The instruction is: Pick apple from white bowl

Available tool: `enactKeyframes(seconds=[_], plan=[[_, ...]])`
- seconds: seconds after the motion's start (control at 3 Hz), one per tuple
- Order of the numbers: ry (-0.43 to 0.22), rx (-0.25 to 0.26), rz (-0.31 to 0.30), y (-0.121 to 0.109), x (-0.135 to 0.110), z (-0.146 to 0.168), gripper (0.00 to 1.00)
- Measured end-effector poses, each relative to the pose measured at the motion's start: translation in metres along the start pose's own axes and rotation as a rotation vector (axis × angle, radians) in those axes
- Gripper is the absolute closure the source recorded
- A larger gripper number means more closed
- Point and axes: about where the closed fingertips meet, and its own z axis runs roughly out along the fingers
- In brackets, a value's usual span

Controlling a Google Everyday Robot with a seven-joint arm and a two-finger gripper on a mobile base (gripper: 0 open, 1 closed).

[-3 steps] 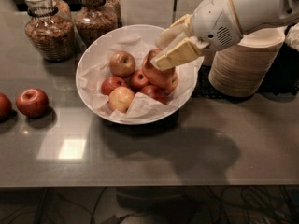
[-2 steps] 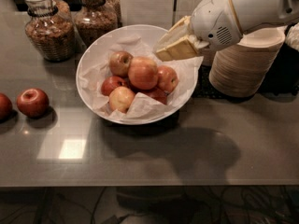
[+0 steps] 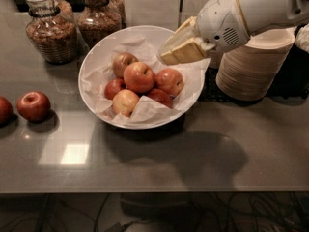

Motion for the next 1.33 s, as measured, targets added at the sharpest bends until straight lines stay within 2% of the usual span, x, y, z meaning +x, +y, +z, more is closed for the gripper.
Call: enactKeyframes(seconds=[0.33, 0.67, 1.0, 1.33], plan=[[-0.017, -0.010, -0.001, -0.001, -0.004, 0.007, 0.11], [-0.030, -0.029, 0.010, -0.008, -0.007, 0.023, 0.00], [-0.031, -0.040, 0.027, -0.015, -0.004, 0.041, 0.00], [-0.011, -0.043, 0.035, -0.021, 0.003, 0.058, 0.10]])
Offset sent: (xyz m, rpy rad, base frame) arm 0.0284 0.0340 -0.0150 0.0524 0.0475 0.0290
